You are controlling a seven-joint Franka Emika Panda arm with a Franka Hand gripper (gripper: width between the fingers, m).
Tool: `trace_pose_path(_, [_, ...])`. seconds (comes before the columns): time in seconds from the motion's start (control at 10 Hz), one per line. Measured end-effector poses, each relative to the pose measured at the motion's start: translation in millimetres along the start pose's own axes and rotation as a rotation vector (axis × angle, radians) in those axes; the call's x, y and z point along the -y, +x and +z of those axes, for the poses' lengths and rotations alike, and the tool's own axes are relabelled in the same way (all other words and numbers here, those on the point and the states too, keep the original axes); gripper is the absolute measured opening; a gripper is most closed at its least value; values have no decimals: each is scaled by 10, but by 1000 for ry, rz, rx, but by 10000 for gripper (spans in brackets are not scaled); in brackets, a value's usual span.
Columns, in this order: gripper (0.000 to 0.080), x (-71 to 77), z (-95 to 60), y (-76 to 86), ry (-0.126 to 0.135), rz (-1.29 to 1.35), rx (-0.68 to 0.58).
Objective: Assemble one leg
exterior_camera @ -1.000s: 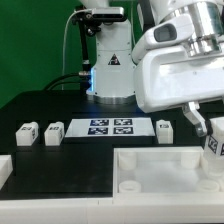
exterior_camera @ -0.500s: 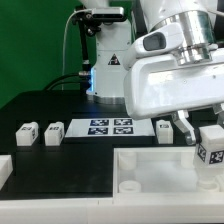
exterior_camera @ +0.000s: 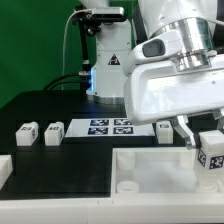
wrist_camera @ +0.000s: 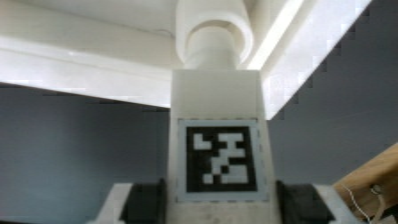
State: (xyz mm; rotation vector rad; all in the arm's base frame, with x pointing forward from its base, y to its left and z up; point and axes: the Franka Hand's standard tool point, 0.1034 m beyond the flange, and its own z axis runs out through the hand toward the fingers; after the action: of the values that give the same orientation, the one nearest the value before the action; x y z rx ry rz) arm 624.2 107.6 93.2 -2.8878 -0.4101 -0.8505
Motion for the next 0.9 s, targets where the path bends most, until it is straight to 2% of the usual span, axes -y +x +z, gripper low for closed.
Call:
trace_pose_path(0.5, [294,-13,-25,-46,-20,0,-48])
trace_pose_path(0.7, [294,22,1,-135,-17,-1,-39])
trace_pose_path(0.9, [294,33,3,-134,-16,-2,-41])
